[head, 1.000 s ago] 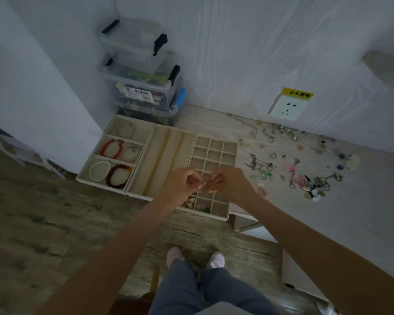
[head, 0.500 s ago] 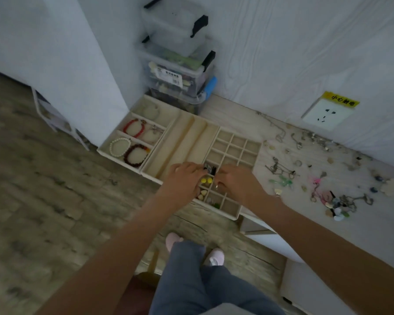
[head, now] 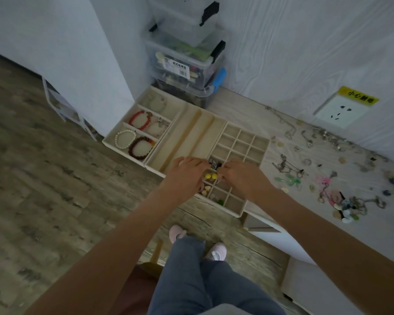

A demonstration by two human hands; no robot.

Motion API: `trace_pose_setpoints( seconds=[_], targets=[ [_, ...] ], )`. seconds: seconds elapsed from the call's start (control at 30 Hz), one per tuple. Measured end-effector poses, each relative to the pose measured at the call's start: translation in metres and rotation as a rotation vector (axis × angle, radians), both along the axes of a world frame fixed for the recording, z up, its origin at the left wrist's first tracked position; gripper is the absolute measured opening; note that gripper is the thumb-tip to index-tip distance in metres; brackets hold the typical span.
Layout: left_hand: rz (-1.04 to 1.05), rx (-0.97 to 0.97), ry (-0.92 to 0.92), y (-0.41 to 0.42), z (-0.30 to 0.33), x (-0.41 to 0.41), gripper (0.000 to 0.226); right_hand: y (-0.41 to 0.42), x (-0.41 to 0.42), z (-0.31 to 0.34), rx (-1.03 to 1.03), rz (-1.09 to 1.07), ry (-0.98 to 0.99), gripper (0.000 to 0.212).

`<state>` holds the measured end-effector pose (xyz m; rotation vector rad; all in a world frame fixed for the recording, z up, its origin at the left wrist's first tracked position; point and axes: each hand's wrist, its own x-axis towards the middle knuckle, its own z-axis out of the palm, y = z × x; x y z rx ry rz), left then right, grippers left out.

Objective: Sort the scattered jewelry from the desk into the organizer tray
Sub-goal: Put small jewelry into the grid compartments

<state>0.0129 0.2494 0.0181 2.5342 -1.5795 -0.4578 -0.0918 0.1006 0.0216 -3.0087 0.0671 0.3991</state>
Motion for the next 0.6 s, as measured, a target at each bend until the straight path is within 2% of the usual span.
trace_pose_setpoints(
  seconds=[0.17,0.4,0.6],
  targets=[
    [-0.003,0.009,0.004,-0.002,0.003,0.0,0.046,-0.002,0.003,0.002,0.036,-0.086,0.042,0.025],
    [-0.012,0.011,-0.006,-0.004,0.003,-0.001,0.045,0.008,-0.001,0.006,0.302,-0.518,0.049,0.017],
    [-0.019,0.013,-0.015,-0.003,0.003,-0.001,0.045,0.02,-0.003,-0.008,0.167,-0.56,0.022,0.015]
  ],
)
